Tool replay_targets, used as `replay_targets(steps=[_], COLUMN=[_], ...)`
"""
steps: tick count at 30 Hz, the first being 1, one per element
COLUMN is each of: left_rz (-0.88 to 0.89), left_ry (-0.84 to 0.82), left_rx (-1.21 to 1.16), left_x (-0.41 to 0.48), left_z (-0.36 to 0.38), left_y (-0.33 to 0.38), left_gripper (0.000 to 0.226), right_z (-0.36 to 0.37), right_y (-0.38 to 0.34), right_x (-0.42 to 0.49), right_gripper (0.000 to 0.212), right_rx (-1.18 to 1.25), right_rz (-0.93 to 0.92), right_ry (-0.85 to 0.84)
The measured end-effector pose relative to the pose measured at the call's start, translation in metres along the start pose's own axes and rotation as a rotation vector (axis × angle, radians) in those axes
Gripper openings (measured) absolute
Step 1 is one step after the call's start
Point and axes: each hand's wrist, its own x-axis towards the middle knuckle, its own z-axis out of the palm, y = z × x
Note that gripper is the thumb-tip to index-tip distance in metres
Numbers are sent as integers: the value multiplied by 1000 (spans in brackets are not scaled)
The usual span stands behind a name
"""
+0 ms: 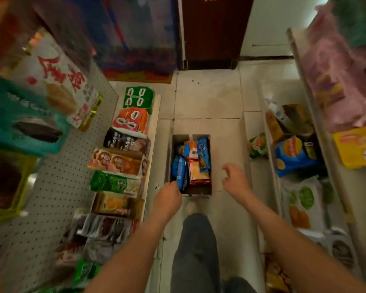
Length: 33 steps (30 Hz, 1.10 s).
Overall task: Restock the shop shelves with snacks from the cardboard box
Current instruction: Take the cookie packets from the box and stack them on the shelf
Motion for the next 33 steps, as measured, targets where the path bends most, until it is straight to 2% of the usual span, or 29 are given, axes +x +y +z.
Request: replay_targets(steps=[3, 7, 11, 16, 23, 25, 28, 31, 33], left_rz=[-33, -146, -283, -382, -435, -442, -428, -385, -384], left_ry=[-40, -37, -61, -170, -106, -98, -137, -207, -222], left_rx=[-45, -157, -330, -470, -569, -563, -545, -473, -455], left_x=[72, 174, 251, 311, 356, 364, 368, 369, 369], left_z=[3, 36, 96, 184, 272, 289, 303, 307, 309], left_y=[1, -7, -27, -59, -95, -105, -117, -127, -133], left_gripper=[23, 20, 23, 42, 52, 56, 50, 42, 38], right_z=[18, 79, 159, 262, 370, 394, 421, 435, 444], right_y=[5, 35, 81, 123, 157, 164, 171, 170, 170], right_x=[61, 153, 227, 287, 337, 344, 350, 359, 364], right_gripper=[27, 23, 29, 21, 65, 67, 66, 86, 90], right_rx=[25, 66, 105, 213, 430, 501, 597, 588, 558], right_rz=[70, 189, 284, 445, 568, 563, 593, 593, 609], right_ry=[41, -10, -198, -436, -579, -561, -498, -451, -401])
